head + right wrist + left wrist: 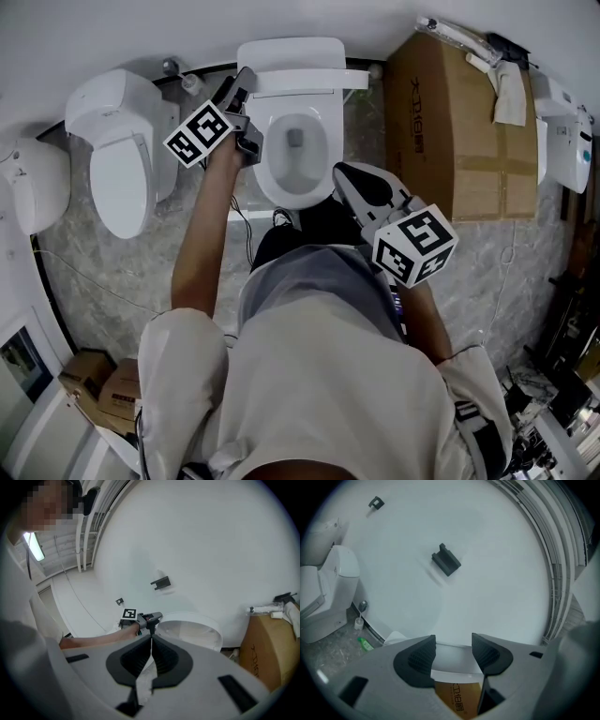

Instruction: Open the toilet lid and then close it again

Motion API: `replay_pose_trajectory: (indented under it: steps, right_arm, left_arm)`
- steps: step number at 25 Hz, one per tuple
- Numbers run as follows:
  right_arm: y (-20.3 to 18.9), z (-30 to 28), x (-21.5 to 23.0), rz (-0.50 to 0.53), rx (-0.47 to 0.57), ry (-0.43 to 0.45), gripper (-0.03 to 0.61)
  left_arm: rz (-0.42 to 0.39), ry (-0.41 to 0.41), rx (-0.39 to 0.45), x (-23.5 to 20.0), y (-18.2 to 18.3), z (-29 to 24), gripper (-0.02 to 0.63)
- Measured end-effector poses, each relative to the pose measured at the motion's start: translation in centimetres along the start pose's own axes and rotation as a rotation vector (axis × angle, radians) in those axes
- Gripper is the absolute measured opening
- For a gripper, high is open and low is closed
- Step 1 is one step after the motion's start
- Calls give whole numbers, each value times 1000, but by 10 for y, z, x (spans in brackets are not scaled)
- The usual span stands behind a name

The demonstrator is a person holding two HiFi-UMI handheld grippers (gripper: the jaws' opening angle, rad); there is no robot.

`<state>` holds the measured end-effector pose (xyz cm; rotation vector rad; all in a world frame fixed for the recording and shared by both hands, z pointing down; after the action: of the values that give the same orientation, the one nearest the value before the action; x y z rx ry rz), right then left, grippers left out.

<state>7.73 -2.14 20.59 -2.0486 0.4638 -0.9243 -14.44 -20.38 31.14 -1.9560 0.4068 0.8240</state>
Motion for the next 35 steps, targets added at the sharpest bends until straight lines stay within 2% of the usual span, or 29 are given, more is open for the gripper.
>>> replay_pose_trajectory:
  steps: [14,35]
  right_arm:
    - [28,-25,35,-17,3,11,12]
    - [49,-45,86,-78,1,-1,12]
  left_arm:
    - [-7,-6,39,5,40,-46,225]
    - [-97,-5,52,5,84,-110,221]
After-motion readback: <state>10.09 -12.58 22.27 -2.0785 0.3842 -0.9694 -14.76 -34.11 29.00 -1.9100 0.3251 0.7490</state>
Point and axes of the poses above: the fingertips, and each gripper's own axes: z backward along the fingers, x to its right, y out of its top, the point moved 5 cm from there along z, backward along the fingers, and after that the axes turned 5 degrees about y, right-handed, at the moved point
